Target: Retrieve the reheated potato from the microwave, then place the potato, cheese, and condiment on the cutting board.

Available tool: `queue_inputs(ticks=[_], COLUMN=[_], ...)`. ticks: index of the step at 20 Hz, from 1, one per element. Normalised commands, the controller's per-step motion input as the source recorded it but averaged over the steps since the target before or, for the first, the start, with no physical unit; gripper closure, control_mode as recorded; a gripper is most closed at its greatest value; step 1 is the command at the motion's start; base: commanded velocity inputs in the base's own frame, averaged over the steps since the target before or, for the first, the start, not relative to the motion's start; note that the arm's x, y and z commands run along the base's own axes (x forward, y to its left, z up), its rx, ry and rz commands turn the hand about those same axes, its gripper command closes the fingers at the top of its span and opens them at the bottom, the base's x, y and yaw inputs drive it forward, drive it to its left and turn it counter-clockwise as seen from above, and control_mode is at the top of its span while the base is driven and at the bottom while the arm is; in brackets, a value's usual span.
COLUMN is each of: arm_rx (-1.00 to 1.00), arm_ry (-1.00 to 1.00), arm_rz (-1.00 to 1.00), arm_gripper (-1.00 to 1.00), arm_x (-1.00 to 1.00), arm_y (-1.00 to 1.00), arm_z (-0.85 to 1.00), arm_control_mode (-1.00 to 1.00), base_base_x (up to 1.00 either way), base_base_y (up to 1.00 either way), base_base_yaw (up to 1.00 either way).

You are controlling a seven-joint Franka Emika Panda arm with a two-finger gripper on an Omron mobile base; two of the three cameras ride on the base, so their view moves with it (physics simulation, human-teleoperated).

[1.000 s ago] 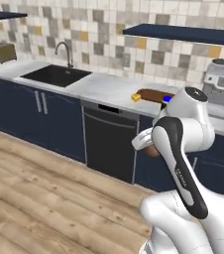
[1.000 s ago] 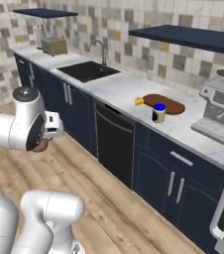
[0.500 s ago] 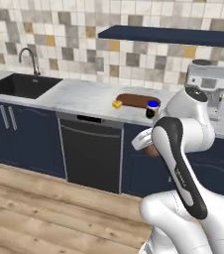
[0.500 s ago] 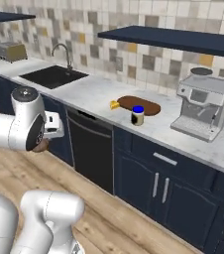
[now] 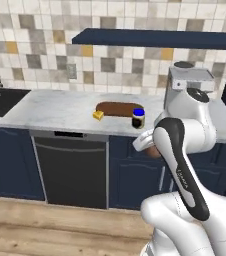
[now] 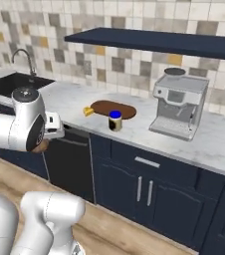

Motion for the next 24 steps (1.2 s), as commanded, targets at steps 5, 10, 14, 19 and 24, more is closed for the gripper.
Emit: queue_inputs(ticks=[5, 10, 14, 19, 24], arm_rx=[0.0, 0.0, 0.0, 0.0, 0.0], arm_ry=[0.0, 0.0, 0.0, 0.0, 0.0], arm_rz=[0.0, 0.0, 0.0, 0.0, 0.0], arm_gripper=[1.0, 1.0, 1.0, 1.0, 1.0], arm_x=[0.0, 0.0, 0.0, 0.0, 0.0], arm_y=[0.0, 0.0, 0.0, 0.0, 0.0], arm_z=[0.0, 0.0, 0.0, 0.0, 0.0], arm_control_mode=[1.0, 1.0, 1.0, 1.0, 1.0], base_base_x=[0.59, 0.7, 0.71, 0.65, 0.61], base_base_y=[0.29, 0.4, 0.43, 0.47, 0.42], base_base_yaw=[-0.3, -0.18, -0.18, -0.25, -0.28])
